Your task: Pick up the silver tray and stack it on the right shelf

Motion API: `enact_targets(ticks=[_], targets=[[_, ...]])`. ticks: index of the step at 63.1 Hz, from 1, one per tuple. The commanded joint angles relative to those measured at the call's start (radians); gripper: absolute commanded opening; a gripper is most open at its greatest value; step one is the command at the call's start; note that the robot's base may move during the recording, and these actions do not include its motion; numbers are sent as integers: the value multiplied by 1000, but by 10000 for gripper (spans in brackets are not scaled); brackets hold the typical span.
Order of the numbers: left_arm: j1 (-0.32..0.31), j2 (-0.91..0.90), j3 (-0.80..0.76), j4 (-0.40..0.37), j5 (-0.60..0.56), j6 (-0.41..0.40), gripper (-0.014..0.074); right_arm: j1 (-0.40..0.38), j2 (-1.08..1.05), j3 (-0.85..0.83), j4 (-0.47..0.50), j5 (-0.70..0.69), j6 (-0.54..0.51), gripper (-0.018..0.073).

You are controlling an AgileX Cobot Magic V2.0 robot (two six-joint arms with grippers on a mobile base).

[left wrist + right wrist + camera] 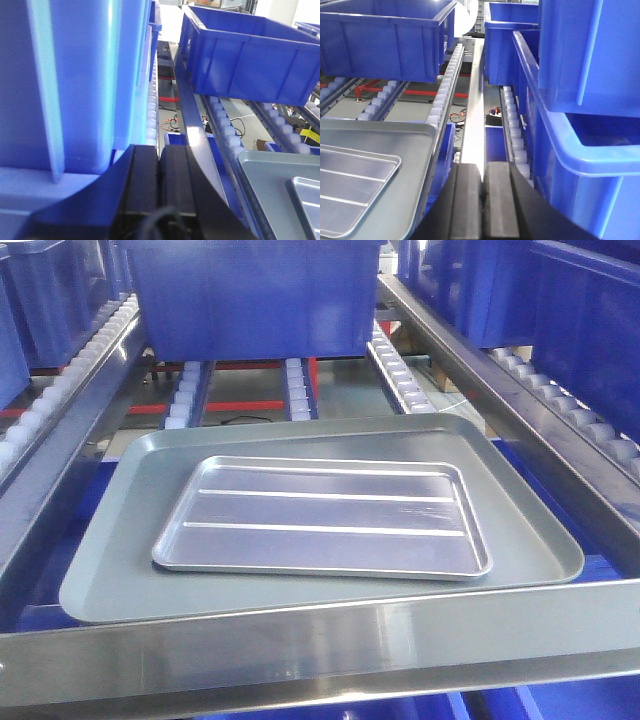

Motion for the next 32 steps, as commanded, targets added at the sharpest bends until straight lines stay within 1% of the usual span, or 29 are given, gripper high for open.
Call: enact_targets(ticks=[1,32], targets=[[1,-14,17,-6,-85,1,-100,-7,-21,-19,5,-86,-9,54],[1,-14,17,-6,-85,1,-100,-7,-21,-19,5,-86,-9,54]])
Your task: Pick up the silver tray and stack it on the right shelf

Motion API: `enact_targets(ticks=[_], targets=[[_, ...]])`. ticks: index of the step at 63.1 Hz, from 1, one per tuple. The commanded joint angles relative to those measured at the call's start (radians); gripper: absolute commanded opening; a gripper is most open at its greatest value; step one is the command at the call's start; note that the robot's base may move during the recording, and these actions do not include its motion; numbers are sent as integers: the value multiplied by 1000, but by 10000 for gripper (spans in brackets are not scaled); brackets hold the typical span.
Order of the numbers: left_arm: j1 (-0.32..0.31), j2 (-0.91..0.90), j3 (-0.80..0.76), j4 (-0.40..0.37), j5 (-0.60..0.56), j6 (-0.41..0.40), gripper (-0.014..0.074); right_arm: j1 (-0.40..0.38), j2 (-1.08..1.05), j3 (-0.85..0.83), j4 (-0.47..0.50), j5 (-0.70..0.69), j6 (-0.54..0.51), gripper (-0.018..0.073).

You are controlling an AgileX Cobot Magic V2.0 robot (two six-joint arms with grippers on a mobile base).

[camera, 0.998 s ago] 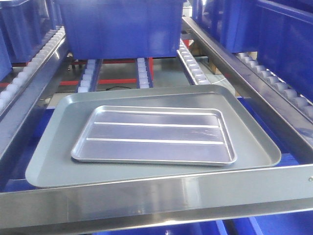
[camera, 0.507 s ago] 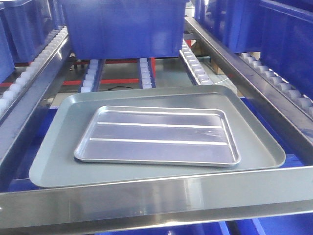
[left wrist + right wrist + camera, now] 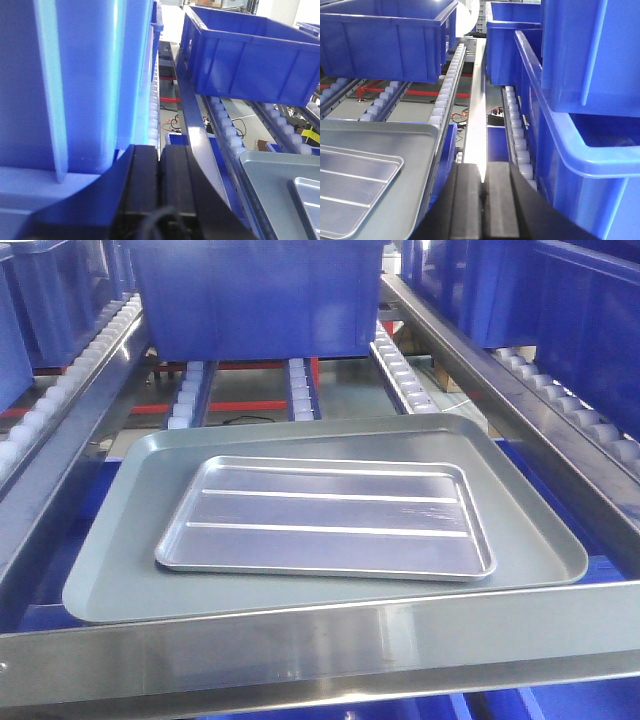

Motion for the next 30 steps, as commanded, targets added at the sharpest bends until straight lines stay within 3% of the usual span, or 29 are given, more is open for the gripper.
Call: enact_targets(ticks=[1,30], targets=[[1,-14,17,-6,-85,1,-100,-7,-21,-19,0,-86,-9,54],[1,-14,17,-6,-85,1,-100,-7,-21,-19,0,-86,-9,54]])
